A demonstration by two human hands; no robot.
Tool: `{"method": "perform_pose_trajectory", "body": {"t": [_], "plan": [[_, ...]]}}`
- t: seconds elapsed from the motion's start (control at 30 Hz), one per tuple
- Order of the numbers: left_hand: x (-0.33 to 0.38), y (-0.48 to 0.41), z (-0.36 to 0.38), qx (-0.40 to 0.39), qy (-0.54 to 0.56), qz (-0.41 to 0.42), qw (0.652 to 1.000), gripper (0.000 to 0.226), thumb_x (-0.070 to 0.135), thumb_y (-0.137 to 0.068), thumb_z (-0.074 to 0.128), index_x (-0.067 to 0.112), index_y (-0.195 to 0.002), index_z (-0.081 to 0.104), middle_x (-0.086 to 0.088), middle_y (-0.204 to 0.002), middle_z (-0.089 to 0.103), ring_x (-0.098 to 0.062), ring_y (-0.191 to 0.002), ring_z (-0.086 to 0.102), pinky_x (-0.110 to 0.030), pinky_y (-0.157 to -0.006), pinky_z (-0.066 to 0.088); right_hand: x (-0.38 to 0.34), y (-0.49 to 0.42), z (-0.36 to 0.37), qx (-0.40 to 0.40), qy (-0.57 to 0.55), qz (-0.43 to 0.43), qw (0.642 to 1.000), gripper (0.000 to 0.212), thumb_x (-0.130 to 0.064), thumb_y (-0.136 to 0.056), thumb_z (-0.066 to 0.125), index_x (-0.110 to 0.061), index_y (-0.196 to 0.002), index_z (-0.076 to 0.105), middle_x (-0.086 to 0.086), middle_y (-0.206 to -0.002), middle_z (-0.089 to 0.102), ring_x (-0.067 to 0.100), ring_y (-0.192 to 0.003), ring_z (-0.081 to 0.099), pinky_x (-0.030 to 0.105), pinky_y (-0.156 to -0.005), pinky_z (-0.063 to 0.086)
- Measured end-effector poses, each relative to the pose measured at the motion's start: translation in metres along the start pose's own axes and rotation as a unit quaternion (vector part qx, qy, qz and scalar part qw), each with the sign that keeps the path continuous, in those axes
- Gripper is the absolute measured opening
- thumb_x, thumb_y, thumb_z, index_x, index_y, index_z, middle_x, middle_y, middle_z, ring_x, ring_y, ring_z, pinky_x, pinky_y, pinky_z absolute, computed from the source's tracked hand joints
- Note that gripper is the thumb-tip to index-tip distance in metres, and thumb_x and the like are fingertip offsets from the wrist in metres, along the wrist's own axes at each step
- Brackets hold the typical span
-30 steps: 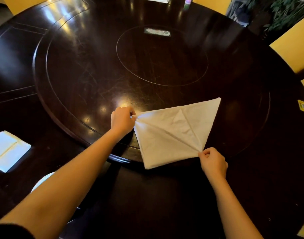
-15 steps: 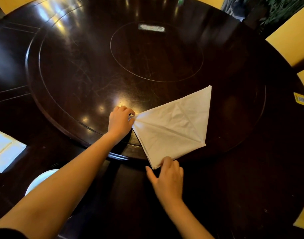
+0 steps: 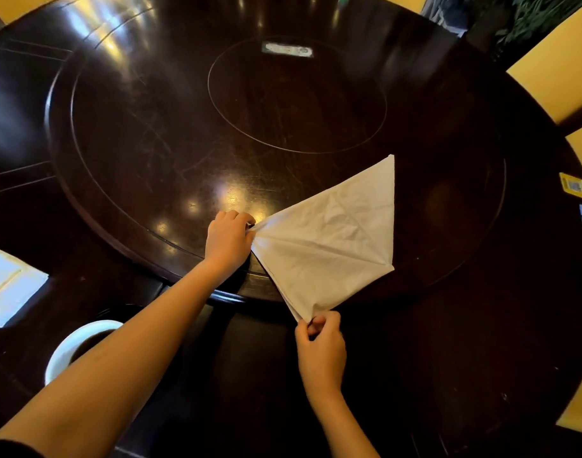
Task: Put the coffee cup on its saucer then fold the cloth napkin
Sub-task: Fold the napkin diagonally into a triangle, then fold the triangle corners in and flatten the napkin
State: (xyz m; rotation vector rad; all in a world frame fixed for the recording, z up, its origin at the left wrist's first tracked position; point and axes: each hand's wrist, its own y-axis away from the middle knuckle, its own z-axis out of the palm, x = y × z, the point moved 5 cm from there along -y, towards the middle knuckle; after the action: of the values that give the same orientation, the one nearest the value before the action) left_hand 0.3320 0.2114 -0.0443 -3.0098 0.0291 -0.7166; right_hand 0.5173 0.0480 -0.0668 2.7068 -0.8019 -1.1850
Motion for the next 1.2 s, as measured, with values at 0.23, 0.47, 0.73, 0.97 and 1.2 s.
{"method": "perform_pose_trajectory", "body": {"t": [0.23, 0.47, 0.73, 0.97, 1.2], "plan": [[0.001, -0.001, -0.002, -0.019, 0.002, -0.015, 1.0, 0.022, 0.02, -0.092, 0.051, 0.009, -0.106, 0.064, -0.012, -0.107, 0.06, -0.028, -0.103, 0.045, -0.037, -0.085, 0.038, 0.012, 0.0, 0.02, -0.179, -0.394, 0.271, 0.86, 0.03, -0.035, -0.095, 0.046, -0.008, -0.089, 0.058, 0.01, -0.07, 0.068, 0.007, -0.039, 0.042, 0.017, -0.034, 0.026], [0.003, 0.001, -0.003, -0.038, -0.016, -0.006, 0.999, 0.018, 0.021, -0.092, 0.051, 0.008, -0.1, 0.061, -0.011, -0.104, 0.061, -0.028, -0.1, 0.047, -0.036, -0.082, 0.038, 0.011, 0.001, 0.008, -0.138, -0.356, 0.185, 0.906, 0.026, -0.012, -0.092, 0.054, -0.004, -0.067, 0.058, 0.005, -0.058, 0.057, 0.004, -0.042, 0.045, 0.016, -0.039, 0.035], [0.014, 0.074, 0.002, -0.019, -0.007, -0.071, 0.997, 0.013, 0.019, -0.087, 0.052, 0.01, -0.088, 0.06, -0.014, -0.093, 0.064, -0.034, -0.089, 0.051, -0.038, -0.071, 0.037, 0.055, 0.007, -0.037, -0.083, -0.328, 0.152, 0.929, 0.023, -0.008, -0.09, 0.055, -0.007, -0.067, 0.056, 0.002, -0.056, 0.054, 0.005, -0.043, 0.043, 0.016, -0.038, 0.033], [0.039, 0.21, 0.05, -0.073, 0.186, -0.179, 0.963, 0.01, 0.01, -0.086, 0.056, 0.009, -0.095, 0.059, -0.006, -0.088, 0.058, -0.027, -0.086, 0.055, -0.036, -0.075, 0.045, 0.147, 0.025, -0.09, -0.109, -0.264, 0.203, 0.936, 0.032, -0.003, -0.089, 0.056, -0.004, -0.057, 0.054, 0.003, -0.045, 0.049, 0.005, -0.031, 0.035, 0.015, -0.031, 0.025], [0.074, 0.269, 0.076, -0.126, 0.123, 0.0, 0.984, 0.007, 0.017, -0.09, 0.048, 0.019, -0.083, 0.048, 0.006, -0.077, 0.047, -0.015, -0.068, 0.047, -0.029, -0.063, 0.039, 0.186, 0.037, -0.134, -0.064, -0.056, 0.132, 0.988, 0.038, -0.013, -0.083, 0.064, -0.01, -0.047, 0.055, -0.004, -0.034, 0.047, 0.015, -0.04, 0.043, 0.025, -0.045, 0.033]]}}
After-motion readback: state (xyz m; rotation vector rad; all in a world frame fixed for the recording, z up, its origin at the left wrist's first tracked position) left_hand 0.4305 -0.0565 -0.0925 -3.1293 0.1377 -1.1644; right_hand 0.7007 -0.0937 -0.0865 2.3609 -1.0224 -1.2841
